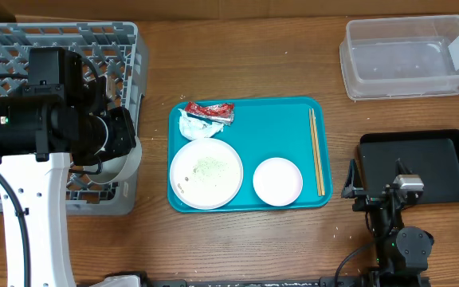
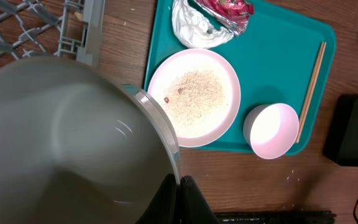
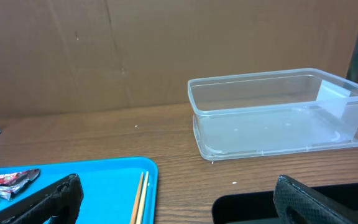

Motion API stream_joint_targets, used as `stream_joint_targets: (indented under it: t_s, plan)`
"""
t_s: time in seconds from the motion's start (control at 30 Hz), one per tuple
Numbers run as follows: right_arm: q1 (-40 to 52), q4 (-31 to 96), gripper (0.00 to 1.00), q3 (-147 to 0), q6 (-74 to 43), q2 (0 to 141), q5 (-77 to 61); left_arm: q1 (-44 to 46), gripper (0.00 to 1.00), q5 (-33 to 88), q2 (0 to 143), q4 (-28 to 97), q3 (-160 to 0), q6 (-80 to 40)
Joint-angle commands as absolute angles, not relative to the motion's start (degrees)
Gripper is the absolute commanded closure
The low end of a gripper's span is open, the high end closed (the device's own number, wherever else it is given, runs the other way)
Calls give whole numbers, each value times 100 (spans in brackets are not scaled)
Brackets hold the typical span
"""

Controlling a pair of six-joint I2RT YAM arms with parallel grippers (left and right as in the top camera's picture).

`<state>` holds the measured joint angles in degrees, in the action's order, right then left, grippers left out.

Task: Sort waste into correct bins and load items into the dishwasher
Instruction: 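Lower the white bowl into the grey dish rack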

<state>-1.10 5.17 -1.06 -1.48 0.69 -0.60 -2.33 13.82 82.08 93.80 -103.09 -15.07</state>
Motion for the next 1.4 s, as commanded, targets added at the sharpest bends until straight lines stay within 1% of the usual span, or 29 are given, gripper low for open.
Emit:
stream_joint_targets:
  t_s: [0.0, 1.37]
  plan:
    - [-134, 486, 0, -47, -145, 16, -12, -266, 96, 1313, 8125, 9369, -10267, -1634]
    - [-134, 486, 1, -47, -145, 16, -12, -266, 96, 1002, 8128, 9295, -10245, -1629]
